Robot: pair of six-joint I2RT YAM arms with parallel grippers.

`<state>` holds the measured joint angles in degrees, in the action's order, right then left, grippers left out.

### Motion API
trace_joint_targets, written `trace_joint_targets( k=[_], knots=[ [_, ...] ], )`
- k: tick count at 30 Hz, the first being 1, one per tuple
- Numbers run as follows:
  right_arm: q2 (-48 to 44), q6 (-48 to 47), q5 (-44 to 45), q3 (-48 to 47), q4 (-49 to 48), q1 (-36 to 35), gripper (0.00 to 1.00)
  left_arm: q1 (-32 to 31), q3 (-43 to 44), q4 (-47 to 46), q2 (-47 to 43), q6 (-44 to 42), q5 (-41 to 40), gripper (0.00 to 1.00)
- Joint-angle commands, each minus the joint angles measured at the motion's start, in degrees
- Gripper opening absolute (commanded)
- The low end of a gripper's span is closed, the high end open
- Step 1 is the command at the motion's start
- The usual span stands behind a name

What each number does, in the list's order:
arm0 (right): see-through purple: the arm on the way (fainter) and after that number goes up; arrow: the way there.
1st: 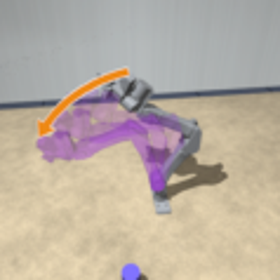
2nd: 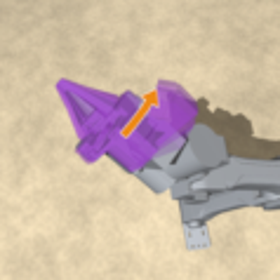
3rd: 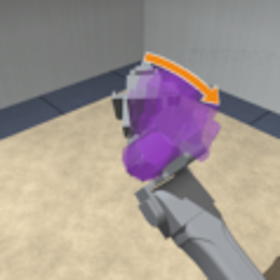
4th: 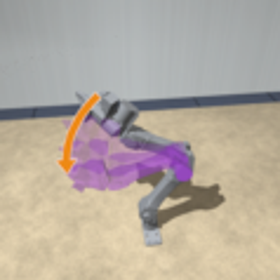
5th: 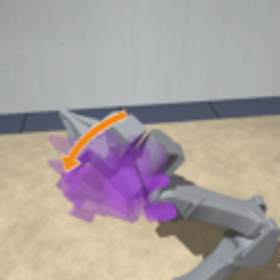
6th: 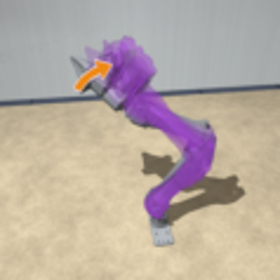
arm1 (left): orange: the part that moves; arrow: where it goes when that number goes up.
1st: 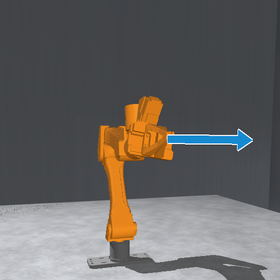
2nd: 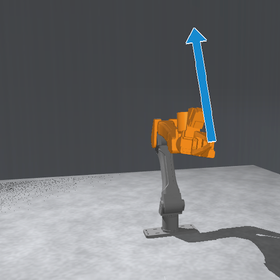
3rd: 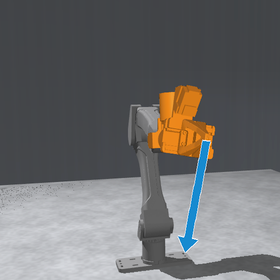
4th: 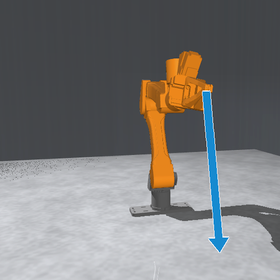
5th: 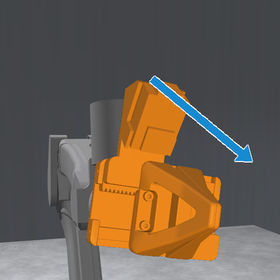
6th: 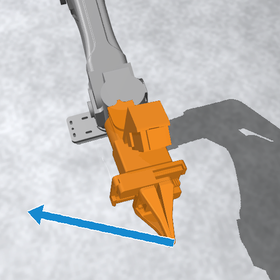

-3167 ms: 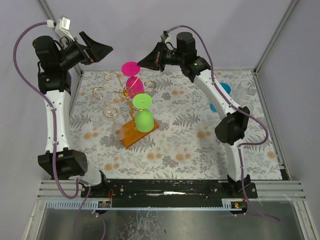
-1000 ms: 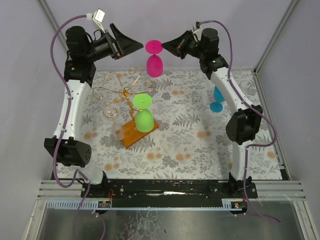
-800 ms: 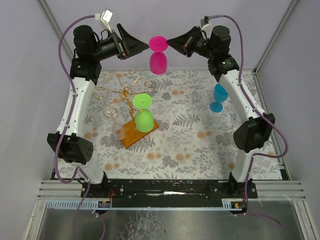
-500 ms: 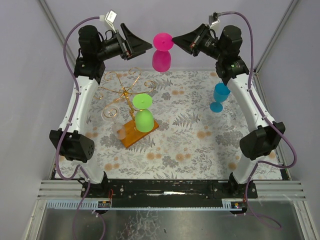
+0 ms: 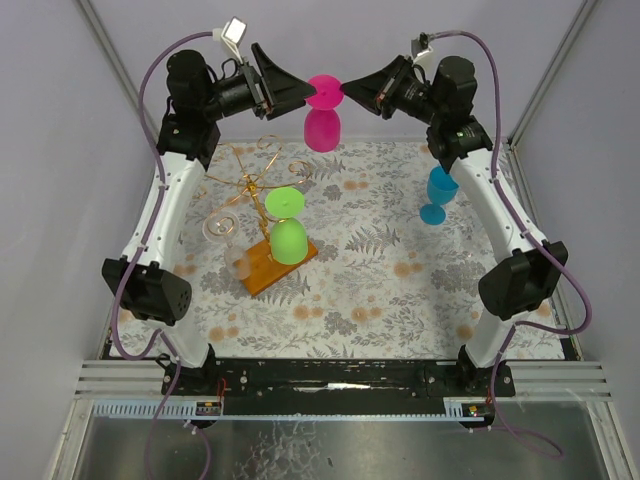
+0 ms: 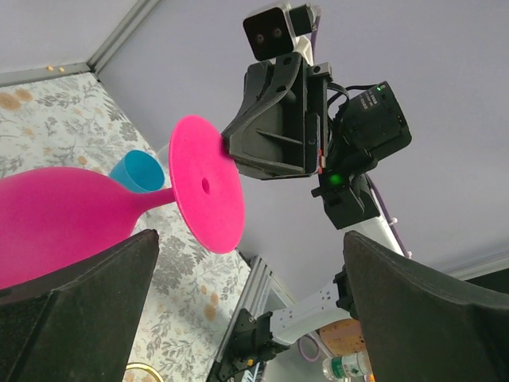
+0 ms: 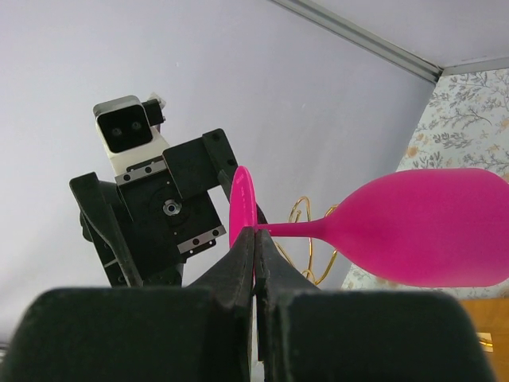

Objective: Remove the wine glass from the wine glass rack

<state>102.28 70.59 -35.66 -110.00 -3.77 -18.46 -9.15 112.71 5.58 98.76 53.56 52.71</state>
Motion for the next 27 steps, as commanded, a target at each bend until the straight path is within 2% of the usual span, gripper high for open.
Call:
trace_joint_targets(
  k=[1,6,11,19,27],
  knots=[
    [-0.8,-1.5,-1.8,-2.1,-3.4,-1.0,0.0,-1.0,0.3,-3.9,0.8,2.0,0.0,0.98],
    [-0.9,-3.8,-2.8,-2.6,-1.5,-1.6,0.0,-1.2,-0.8,-4.6,1.0,5.4,-1.4,0.96],
    [-1.4,-5.6,-3.6,-1.9,-0.7,-1.9,0.0,-1.2,-3.1,-4.6,-0.1,8.8,-3.5,0.85],
    [-1.3,-5.7,-3.5,-2.5,-0.7,-2.3,0.0,-1.4,-4.4,-4.3,-1.0,10.7,-4.3,0.51],
    [-1.6,-5.3,-3.8,-2.1,-1.4,-2.6,0.0,-1.4,-5.9,-6.8,-1.4,13.7,-3.5,0.1]
  ],
)
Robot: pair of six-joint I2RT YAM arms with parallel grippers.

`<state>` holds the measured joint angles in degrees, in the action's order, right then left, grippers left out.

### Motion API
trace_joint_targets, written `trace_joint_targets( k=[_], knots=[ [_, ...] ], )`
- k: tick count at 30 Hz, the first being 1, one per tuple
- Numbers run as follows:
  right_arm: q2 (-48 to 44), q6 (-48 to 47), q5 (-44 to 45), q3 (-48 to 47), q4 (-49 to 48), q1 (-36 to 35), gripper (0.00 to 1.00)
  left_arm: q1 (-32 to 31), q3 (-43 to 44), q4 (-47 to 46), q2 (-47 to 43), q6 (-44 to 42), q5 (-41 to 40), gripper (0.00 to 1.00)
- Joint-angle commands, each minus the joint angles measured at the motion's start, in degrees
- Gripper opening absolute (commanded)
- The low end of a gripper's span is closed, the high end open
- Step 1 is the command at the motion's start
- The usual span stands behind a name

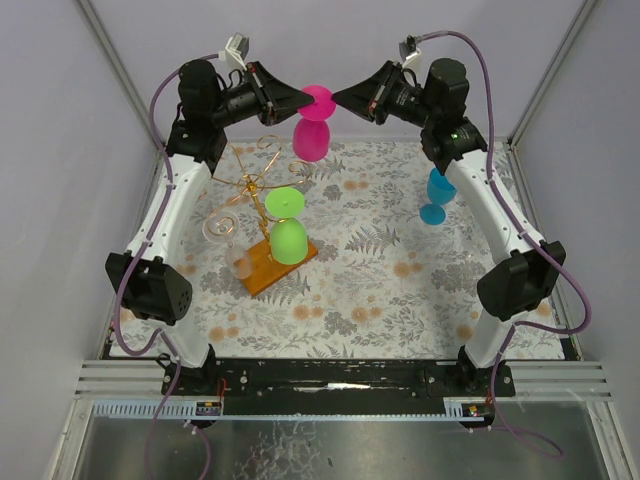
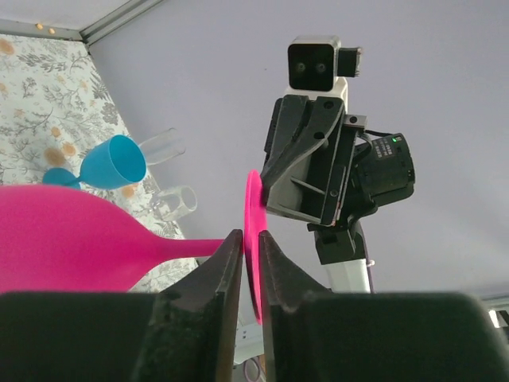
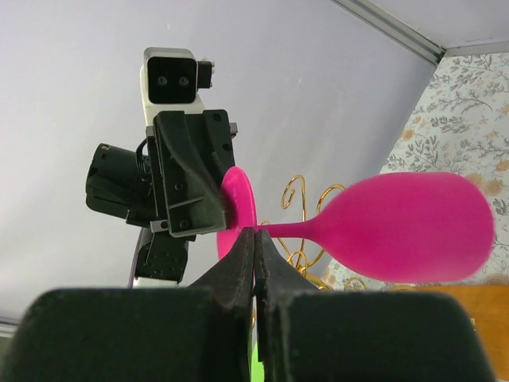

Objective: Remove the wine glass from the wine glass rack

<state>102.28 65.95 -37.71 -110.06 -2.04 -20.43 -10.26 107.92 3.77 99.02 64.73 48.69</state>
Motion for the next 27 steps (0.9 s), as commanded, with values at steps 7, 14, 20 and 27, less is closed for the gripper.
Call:
trace_joint_targets(
  k=[7,14,20,27],
  knots=[
    [-2.1,-0.6,-2.3,-0.5,-4.5,-0.7,0.0,-0.4,-2.9,-11.4,-2.5,6.6,3.5,0.0],
    [-7.4,-6.7,4.3,3.2,1.5,0.7,0.58,-0.4,5.7,-17.0,1.4,4.0,9.6,0.0],
    [-13.7,-9.9,10.7,5.7,6.8,3.8,0.86,-0.6,14.8,-17.1,6.3,-5.9,14.6,0.0],
    [-16.9,-10.2,11.1,7.2,15.2,8.0,0.93,-2.5,15.1,-12.3,5.4,-26.5,18.2,0.0]
  ],
)
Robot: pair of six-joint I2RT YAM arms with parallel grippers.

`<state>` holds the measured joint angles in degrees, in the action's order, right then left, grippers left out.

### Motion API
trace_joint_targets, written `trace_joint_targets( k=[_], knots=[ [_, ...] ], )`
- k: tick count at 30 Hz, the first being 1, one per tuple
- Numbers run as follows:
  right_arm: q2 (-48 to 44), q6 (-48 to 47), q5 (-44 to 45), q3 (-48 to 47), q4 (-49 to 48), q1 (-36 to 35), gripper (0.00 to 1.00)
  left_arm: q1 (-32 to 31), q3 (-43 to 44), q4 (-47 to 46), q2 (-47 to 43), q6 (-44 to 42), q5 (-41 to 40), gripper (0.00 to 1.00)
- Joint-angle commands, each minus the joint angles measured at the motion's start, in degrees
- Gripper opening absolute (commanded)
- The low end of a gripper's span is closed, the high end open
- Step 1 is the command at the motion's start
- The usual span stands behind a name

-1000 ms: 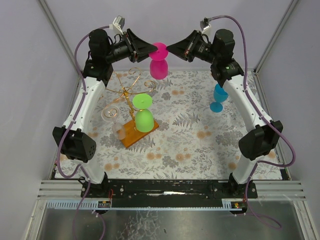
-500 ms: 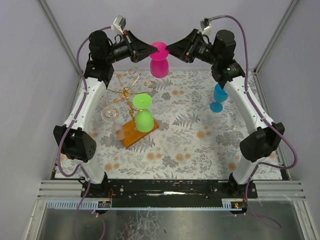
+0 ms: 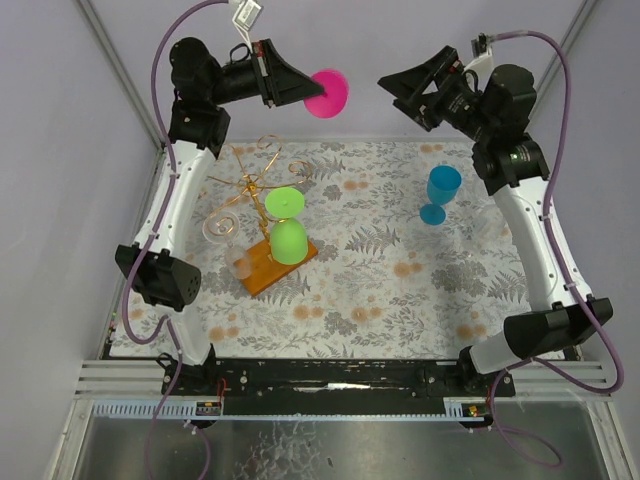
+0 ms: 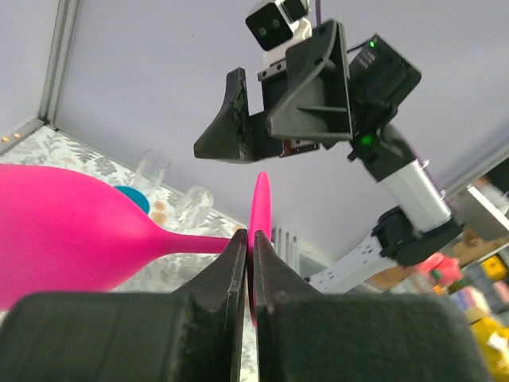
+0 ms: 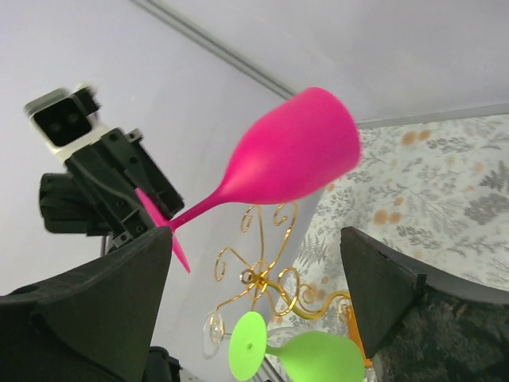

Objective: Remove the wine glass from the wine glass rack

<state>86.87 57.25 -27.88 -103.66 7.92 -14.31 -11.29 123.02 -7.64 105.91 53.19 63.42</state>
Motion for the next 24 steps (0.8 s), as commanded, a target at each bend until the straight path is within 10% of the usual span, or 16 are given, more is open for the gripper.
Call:
trace_joint_targets(
  k=[1,17,24],
  knots=[
    [-1.7,-1.4,0.7,0.9,6.3,2.2,0.93,-1.9,-1.1,-0.3,-2.4,-18.1,3.4,0.0],
    [-1.6,1.1,-12.0,3.7,8.9,5.3,0.99,-14.2,-14.4,26.9,-14.5,-78.1,-2.4,0.0],
    [-1.6,0.8,-13.7,2.9,9.2,6.3,0.99,-17.9,-19.5,33.5,-17.8,-91.0,-5.9,0.0]
  ],
)
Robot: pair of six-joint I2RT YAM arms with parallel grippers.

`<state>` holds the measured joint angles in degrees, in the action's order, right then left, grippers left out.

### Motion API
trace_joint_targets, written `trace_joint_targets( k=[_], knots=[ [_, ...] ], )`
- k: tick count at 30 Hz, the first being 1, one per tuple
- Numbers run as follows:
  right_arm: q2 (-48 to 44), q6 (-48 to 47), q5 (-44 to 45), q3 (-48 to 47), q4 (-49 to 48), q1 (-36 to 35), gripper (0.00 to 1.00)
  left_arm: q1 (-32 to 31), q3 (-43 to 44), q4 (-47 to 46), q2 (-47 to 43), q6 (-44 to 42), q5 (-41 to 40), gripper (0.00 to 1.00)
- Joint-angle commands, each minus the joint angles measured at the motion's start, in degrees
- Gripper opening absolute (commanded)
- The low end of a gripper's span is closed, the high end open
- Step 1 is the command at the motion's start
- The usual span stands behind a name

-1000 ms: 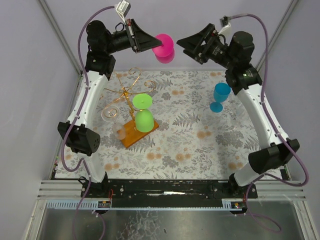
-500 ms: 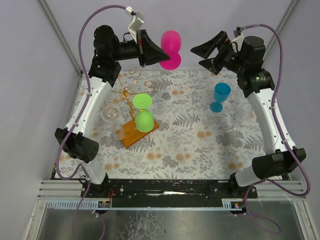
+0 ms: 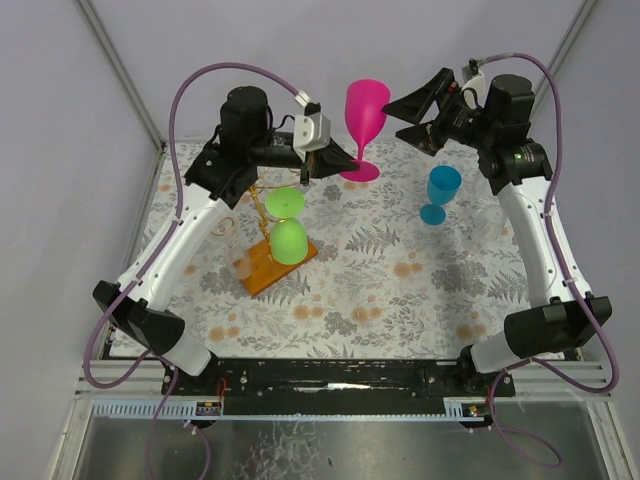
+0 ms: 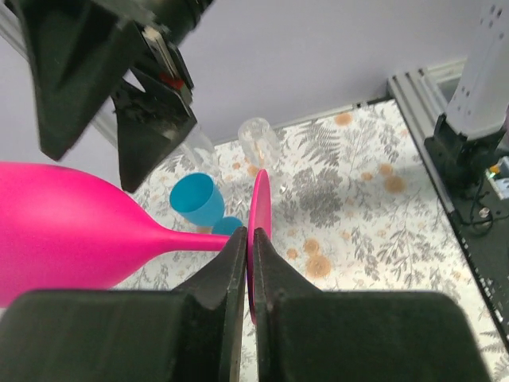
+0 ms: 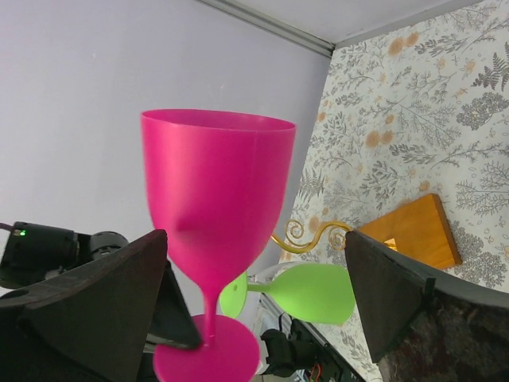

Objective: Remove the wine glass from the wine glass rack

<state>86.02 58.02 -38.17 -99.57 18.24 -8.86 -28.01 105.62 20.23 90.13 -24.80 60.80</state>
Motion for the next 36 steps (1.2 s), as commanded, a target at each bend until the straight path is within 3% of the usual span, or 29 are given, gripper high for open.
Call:
trace_joint_targets(
  k=[1,6,13,22,33,36],
  knots=[
    [-0.7,-0.1,-3.8,-1.4,-1.2,0.9,0.99,-1.7,-3.0,6.1,-2.5,-14.7,-3.7,0.0],
    [1.1,-0.7,-6.3,-3.2,0.1,0.9,0.99,-4.4,-5.9,10.3,-4.3,-22.8,-6.2,0.0],
    [3.3,-3.9,-9.9,-5.0,5.6,0.9,0.99,-7.8,-6.5,14.7,-4.3,-27.5,-7.2,0.0],
    [4.2,-8.0,-11.4,-5.5,11.9,0.4,0.99,-11.4,-5.6,16.2,-3.0,-29.8,-9.3,0.0],
    [2.9,-9.6,-13.2,-2.9,12.5,-2.1,0.99,-13.3,-3.9,17.3,-1.5,-30.5,-10.9,0.0],
    [2.8,-10.1,-13.3,-2.5,12.9,-2.4,0.87,-13.2,-3.6,17.2,-1.4,-30.5,-11.5,0.0]
  ],
)
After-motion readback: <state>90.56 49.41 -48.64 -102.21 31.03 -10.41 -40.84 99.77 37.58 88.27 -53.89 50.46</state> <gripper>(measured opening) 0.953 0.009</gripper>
